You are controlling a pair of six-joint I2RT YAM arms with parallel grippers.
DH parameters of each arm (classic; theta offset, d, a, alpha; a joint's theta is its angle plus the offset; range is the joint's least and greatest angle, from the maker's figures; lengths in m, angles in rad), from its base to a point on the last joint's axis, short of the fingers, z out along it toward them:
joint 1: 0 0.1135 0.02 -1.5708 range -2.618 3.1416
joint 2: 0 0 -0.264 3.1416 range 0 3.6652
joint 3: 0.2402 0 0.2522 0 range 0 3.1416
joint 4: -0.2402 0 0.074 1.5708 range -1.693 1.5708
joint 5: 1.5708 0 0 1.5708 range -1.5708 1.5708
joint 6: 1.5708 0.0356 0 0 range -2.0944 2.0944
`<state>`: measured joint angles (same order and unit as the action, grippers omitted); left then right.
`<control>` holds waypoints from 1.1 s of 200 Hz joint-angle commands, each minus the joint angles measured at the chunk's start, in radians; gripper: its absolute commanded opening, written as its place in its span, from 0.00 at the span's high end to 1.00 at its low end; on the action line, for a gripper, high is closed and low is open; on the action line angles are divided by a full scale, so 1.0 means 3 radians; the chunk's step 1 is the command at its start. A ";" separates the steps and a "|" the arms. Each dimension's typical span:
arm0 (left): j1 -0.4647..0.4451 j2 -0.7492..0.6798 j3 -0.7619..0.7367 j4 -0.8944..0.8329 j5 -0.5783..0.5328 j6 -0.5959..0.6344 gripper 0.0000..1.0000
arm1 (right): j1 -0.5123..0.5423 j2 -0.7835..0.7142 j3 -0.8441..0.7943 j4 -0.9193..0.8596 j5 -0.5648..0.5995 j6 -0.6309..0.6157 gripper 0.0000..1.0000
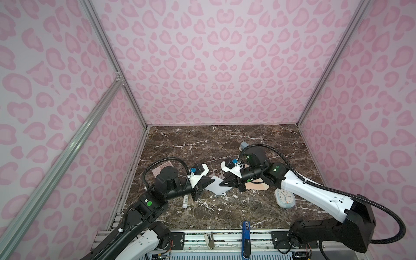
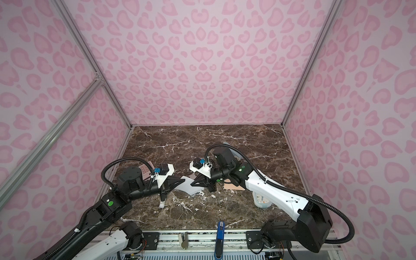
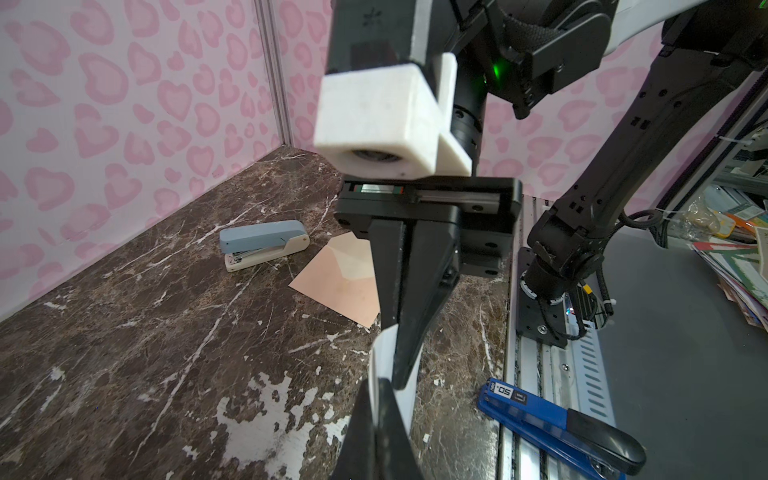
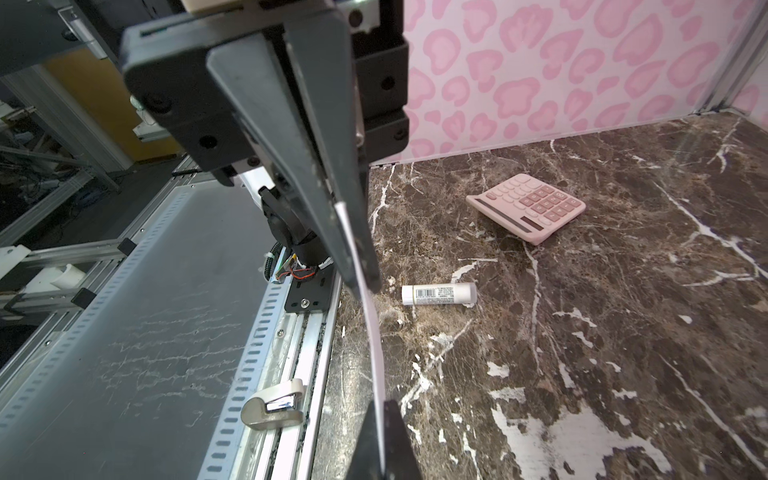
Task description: Place the letter into the envelope and seal it
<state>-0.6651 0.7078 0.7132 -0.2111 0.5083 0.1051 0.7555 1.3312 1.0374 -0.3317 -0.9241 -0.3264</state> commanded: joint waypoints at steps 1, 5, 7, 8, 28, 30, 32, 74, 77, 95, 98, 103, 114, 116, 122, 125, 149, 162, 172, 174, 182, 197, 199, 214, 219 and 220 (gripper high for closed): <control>0.0003 -0.0023 0.0018 0.0094 -0.0012 0.0020 0.96 | -0.0013 -0.0018 -0.0042 -0.0055 0.0036 -0.0042 0.86; 0.0003 -0.0026 0.0021 0.0092 -0.0012 0.0019 0.96 | -0.0015 -0.0023 -0.0048 -0.0051 0.0038 -0.0047 0.87; 0.0003 -0.0029 0.0018 0.0093 -0.0015 0.0022 0.96 | -0.0017 -0.0027 -0.0054 -0.0050 0.0037 -0.0050 0.88; 0.0003 -0.0028 0.0017 0.0092 -0.0016 0.0022 0.96 | -0.0018 -0.0026 -0.0056 -0.0053 0.0035 -0.0051 0.89; 0.0003 -0.0043 0.0024 0.0090 -0.0025 0.0023 0.96 | -0.0037 -0.0040 -0.0092 -0.0055 0.0035 -0.0057 1.00; 0.0003 -0.0046 0.0026 0.0090 -0.0023 0.0024 0.96 | -0.0038 -0.0044 -0.0095 -0.0060 0.0034 -0.0058 1.00; 0.0003 -0.0048 0.0023 0.0094 -0.0022 0.0023 0.96 | -0.0041 -0.0041 -0.0101 -0.0063 0.0037 -0.0059 1.00; 0.0003 -0.0053 0.0025 0.0091 -0.0034 0.0023 0.96 | -0.0056 -0.0030 -0.0162 -0.0029 0.0064 -0.0043 0.96; 0.0003 -0.0053 0.0023 0.0090 -0.0037 0.0023 0.96 | -0.0054 -0.0031 -0.0161 -0.0027 0.0064 -0.0042 0.95; 0.0003 -0.0056 0.0026 0.0089 -0.0042 0.0023 0.96 | -0.0059 -0.0030 -0.0176 -0.0029 0.0067 -0.0050 1.00; 0.0003 -0.0059 0.0026 0.0082 -0.0041 0.0023 0.96 | -0.0059 -0.0030 -0.0180 -0.0030 0.0062 -0.0055 1.00; 0.0003 -0.0058 0.0025 0.0085 -0.0041 0.0028 0.96 | -0.0059 -0.0030 -0.0177 -0.0040 0.0062 -0.0065 1.00; 0.0003 -0.0064 0.0030 0.0079 -0.0043 0.0033 0.96 | -0.0063 -0.0034 -0.0176 -0.0059 0.0057 -0.0073 1.00; 0.0003 -0.0064 0.0027 0.0075 -0.0047 0.0033 0.96 | -0.0062 -0.0032 -0.0176 -0.0061 0.0055 -0.0077 1.00; 0.0003 -0.0069 0.0030 0.0065 -0.0051 0.0037 0.96 | -0.0061 -0.0030 -0.0178 -0.0073 0.0055 -0.0078 1.00; 0.0003 -0.0069 0.0035 0.0063 -0.0056 0.0043 0.96 | -0.0067 -0.0032 -0.0178 -0.0075 0.0055 -0.0078 1.00; 0.0003 -0.0092 0.0035 0.0026 -0.0087 0.0063 0.96 | -0.0078 -0.0024 -0.0183 -0.0090 0.0106 -0.0077 0.91; 0.0003 -0.0108 0.0041 -0.0002 -0.0113 0.0083 0.96 | -0.0088 -0.0024 -0.0175 -0.0157 0.0127 -0.0101 0.90; 0.0003 -0.0124 0.0046 -0.0023 -0.0129 0.0102 0.96 | -0.0113 -0.0035 -0.0172 -0.0190 0.0128 -0.0114 0.93; 0.0003 -0.0129 0.0048 -0.0029 -0.0133 0.0104 0.96 | -0.0117 -0.0041 -0.0172 -0.0192 0.0125 -0.0114 0.95; 0.0003 -0.0140 0.0052 -0.0044 -0.0153 0.0119 0.96 | -0.0137 -0.0053 -0.0181 -0.0193 0.0116 -0.0114 0.99; 0.0003 -0.0156 0.0064 -0.0069 -0.0176 0.0137 0.96 | -0.0156 -0.0070 -0.0191 -0.0175 0.0101 -0.0116 1.00; 0.0003 -0.0158 0.0066 -0.0072 -0.0180 0.0140 0.96 | -0.0156 -0.0077 -0.0195 -0.0173 0.0096 -0.0114 1.00; 0.0008 -0.0161 0.0067 -0.0073 -0.0176 0.0146 0.96 | -0.0160 -0.0088 -0.0196 -0.0140 0.0069 -0.0102 1.00; 0.0008 -0.0156 0.0064 -0.0073 -0.0183 0.0145 0.96 | -0.0165 -0.0088 -0.0202 -0.0125 0.0064 -0.0085 1.00; 0.0008 -0.0156 0.0063 -0.0073 -0.0185 0.0146 0.96 | -0.0166 -0.0087 -0.0201 -0.0118 0.0061 -0.0082 1.00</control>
<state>-0.6643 0.6628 0.7223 -0.2379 0.4637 0.1318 0.7105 1.3083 0.9855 -0.3672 -0.9005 -0.3538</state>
